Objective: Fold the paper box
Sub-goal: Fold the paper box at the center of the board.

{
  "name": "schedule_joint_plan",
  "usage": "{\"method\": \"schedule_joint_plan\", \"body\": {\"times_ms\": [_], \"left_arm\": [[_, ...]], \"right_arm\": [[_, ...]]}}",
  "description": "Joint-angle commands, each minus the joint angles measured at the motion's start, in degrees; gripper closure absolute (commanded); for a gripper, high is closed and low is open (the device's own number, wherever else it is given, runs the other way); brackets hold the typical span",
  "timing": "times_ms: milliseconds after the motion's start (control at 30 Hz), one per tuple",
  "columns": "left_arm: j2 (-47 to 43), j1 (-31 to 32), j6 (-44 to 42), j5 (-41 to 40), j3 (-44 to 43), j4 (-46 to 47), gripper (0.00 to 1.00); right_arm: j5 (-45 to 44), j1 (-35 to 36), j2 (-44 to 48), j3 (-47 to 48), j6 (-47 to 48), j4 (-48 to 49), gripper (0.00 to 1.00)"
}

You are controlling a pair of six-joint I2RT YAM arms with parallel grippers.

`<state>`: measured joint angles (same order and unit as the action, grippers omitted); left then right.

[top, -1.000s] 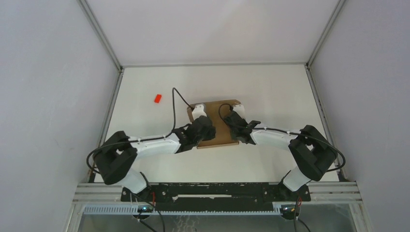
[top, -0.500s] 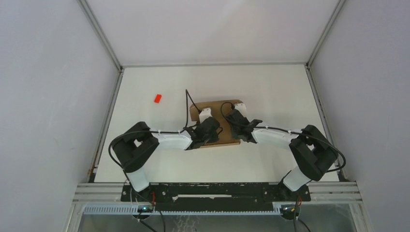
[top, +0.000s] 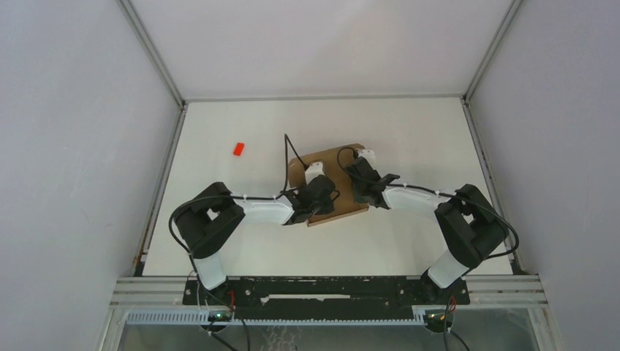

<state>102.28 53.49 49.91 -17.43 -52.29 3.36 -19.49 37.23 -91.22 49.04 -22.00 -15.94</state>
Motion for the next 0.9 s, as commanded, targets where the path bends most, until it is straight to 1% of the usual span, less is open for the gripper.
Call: {"method": "schedule_joint_plan", "body": {"times_ms": [0,67,167,433,567,733,867], "left_arm": [[1.4,-0.1,-1.8,1.1,-2.4,-0.6,0.79],[1.7,-0.1,-2.0,1.3,-2.6,-0.6,0.79],[1.9,-0.1,-2.2,1.5,-2.9,-0.7,0.78],[2.5,-0.1,-2.6,2.0,-3.2,-0.7,0.78],[2.7,-0.1,-2.8,2.1,-3.3,-0.8,0.78],[3.0,-0.1,-2.9,2.3,-3.4,-0.8,0.78],[2.9,-0.1,-3.0,2.2,-3.4,-1.0,0.78]], "right_arm": [[-0.1,-0.6,-1.3,2.8,3.1,2.8,0.61],[0.0,-0.9,-1.7,3.0,3.6,3.3,0.61],[0.3,-1.3,-2.5,3.4,4.5,4.0,0.68],[-4.6,-1.2,-4.6,4.7,6.1,4.7,0.72],[-8.1,-1.2,-5.6,5.3,6.8,4.3,0.73],[-8.9,-1.8,-6.6,5.8,6.8,4.4,0.72],[-9.8,-2.1,-7.8,7.1,5.5,2.4,0.74]]}}
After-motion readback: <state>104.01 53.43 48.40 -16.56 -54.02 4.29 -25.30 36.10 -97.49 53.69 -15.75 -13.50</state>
